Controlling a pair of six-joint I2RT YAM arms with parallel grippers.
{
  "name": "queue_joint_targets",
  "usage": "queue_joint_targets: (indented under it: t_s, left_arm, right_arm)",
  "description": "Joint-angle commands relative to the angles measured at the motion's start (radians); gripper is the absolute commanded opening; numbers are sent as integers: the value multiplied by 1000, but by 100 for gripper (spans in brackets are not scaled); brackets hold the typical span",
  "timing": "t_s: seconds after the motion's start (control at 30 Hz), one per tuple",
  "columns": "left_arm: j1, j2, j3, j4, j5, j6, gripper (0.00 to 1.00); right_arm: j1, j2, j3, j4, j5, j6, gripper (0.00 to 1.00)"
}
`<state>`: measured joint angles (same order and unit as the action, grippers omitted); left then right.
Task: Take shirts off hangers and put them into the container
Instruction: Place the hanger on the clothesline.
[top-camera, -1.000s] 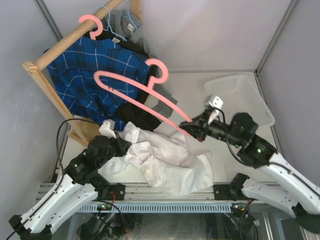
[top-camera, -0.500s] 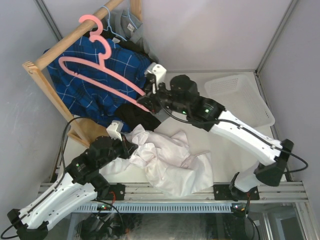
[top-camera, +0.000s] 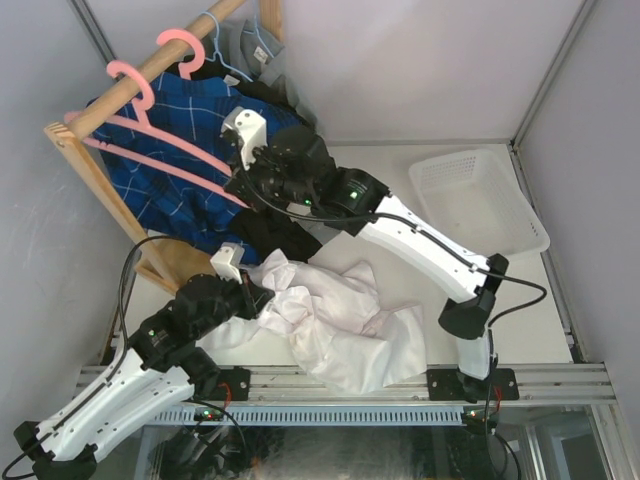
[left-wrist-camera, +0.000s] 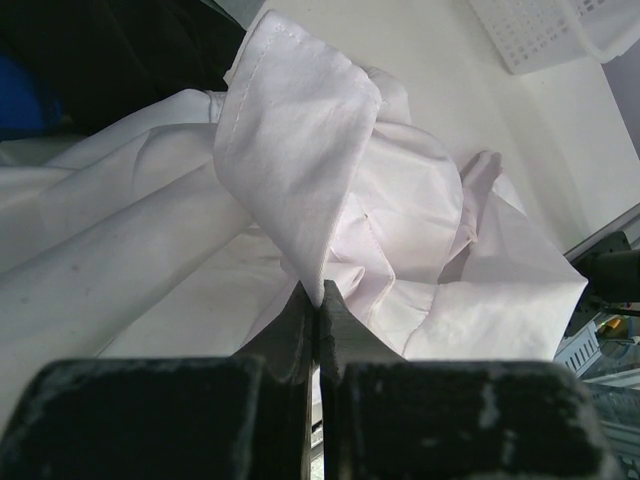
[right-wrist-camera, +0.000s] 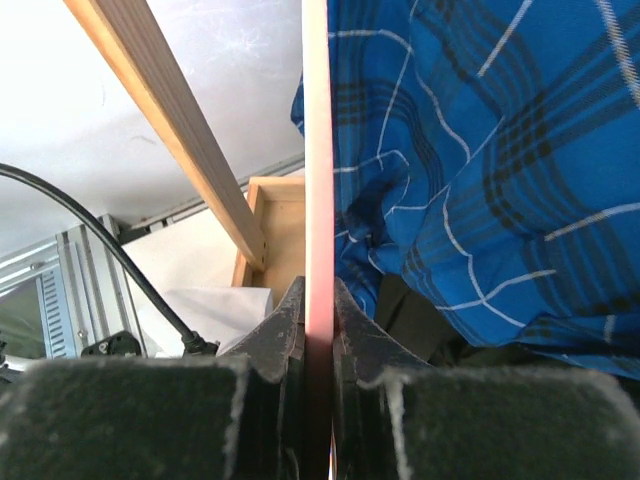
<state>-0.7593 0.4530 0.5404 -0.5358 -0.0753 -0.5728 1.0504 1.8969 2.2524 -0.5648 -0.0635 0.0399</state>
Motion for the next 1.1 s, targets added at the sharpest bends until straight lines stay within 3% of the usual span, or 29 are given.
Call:
queue_joint_targets:
  t_s: [0.0, 0.17, 0.33, 0.43, 0.53, 0.67, 0.8, 0.87, 0.97, 1.07]
  left_arm:
    - [-5, -9, 34, -1, -8, 11, 0]
    - [-5, -10, 37, -9, -14, 15, 0]
    - [-5, 13, 65, -21, -3, 22, 0]
    - [-5, 16, 72, -20, 1, 20, 0]
    - [-5, 19, 68, -15, 15, 24, 0]
    - [-7, 61, 72, 2, 91, 54, 0]
    - [-83, 134, 86, 61, 119, 68, 0]
    - [-156, 181, 104, 116, 100, 70, 0]
    - [-289, 308, 161, 208, 84, 69, 5]
    - [-406, 475, 244, 217, -13, 88, 6]
  right_arm:
    - [18, 66, 95, -81, -9, -26, 0]
    - [20, 29, 56, -95, 20, -37, 6]
    - [-11, -97, -28, -96, 58, -23, 36]
    - [-32, -252, -252, -9, 81, -10, 51]
    - [-54, -439, -607, 166, 36, 10, 66]
    - [-66, -646, -1035, 384, -42, 69, 71]
    - [-59, -726, -1254, 393, -35, 160, 71]
    - [-58, -727, -1317, 348, 80, 223, 72]
    - [-61, -753, -1388, 206, 377, 414, 73]
    - [-96, -844, -1473, 206, 475, 502, 74]
